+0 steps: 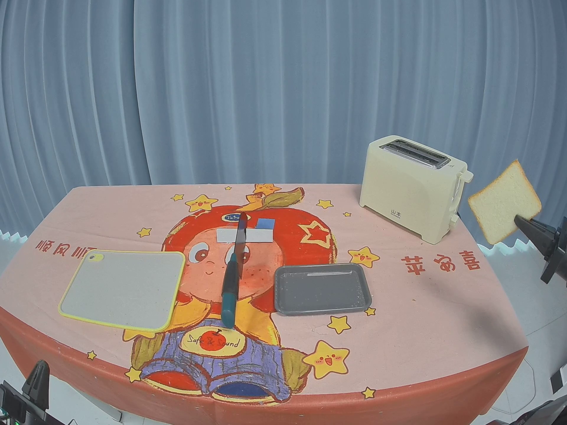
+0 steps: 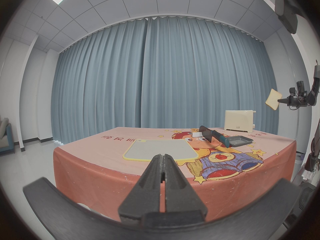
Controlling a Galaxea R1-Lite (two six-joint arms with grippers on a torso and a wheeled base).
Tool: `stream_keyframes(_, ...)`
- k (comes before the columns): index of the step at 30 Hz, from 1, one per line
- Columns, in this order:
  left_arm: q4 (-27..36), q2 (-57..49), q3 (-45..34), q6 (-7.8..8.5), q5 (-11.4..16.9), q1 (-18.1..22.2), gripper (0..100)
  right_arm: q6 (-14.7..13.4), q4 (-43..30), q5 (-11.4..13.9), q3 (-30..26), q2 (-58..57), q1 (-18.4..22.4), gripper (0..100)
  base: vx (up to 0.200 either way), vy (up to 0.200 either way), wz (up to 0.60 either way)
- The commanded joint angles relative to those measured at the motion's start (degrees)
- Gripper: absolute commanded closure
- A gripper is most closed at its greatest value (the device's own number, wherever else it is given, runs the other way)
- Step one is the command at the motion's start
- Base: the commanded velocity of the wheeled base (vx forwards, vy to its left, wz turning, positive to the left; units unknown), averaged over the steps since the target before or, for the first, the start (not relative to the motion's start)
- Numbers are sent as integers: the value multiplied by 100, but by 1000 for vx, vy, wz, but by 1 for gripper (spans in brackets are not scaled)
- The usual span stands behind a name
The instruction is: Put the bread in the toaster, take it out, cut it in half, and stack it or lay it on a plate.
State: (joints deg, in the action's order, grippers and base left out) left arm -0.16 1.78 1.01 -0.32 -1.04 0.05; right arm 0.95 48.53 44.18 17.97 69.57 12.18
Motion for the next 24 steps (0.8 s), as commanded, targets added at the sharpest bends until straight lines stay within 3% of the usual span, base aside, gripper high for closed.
stream_keyframes(1,-2,7,-101,-3,-2,4,100,467,7,-41,75,347,13,100,0,0,0)
stream_keyframes(8,-2,7,-101,-3,-2,4,100,1109,-10,-164,66,461,-31,100,0,0,0)
stream_keyframes(24,-2,7,-101,-3,-2,4,100,1144,-2,-190,585,839,13,100,0,0,0)
